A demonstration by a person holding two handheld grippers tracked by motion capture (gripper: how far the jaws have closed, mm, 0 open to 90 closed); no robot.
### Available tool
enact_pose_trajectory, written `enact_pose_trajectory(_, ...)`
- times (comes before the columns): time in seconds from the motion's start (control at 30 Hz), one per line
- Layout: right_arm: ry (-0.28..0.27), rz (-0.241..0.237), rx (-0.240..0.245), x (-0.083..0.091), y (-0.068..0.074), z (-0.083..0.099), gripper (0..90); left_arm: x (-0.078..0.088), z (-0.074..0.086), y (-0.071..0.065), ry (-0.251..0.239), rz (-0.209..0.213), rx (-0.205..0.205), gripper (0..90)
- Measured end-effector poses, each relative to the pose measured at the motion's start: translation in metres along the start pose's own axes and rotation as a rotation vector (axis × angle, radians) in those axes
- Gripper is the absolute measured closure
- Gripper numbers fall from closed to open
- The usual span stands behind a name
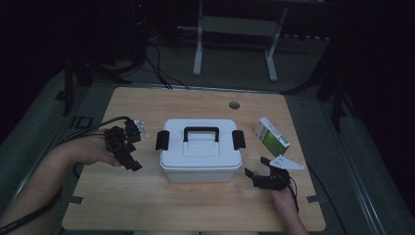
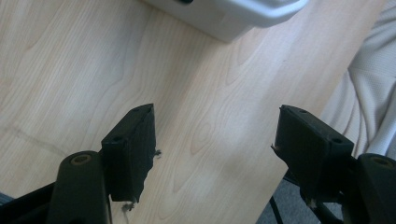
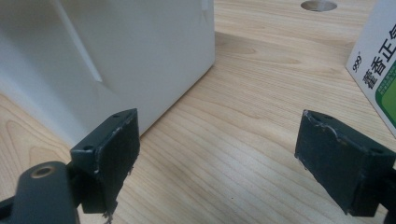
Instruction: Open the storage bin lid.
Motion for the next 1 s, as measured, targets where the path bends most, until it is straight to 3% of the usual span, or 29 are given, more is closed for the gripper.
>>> enact_pose_trajectory(0.6, 0.002, -0.011, -0.002, 0.000, 0.001, 0.000, 13.4, 0.009, -0.041, 0.004, 0.019, 0.008, -0.081, 29.3)
enact_pose_trajectory(1.0, -0.001, -0.016, -0.008, 0.001, 0.000, 0.001, 13.5, 0.010, -0.071, 0.014, 0.040, -0.011, -0.101, 29.3)
Point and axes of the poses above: each handheld gripper's, and its own axes: x roughly backward along the jaws, z roughly out of its underside, y roughly to its left, the point moved 2 cm from there along -x, roughly forward along the jaws, and after that the axes turned 6 degrees about -x, right-handed, at the moved point
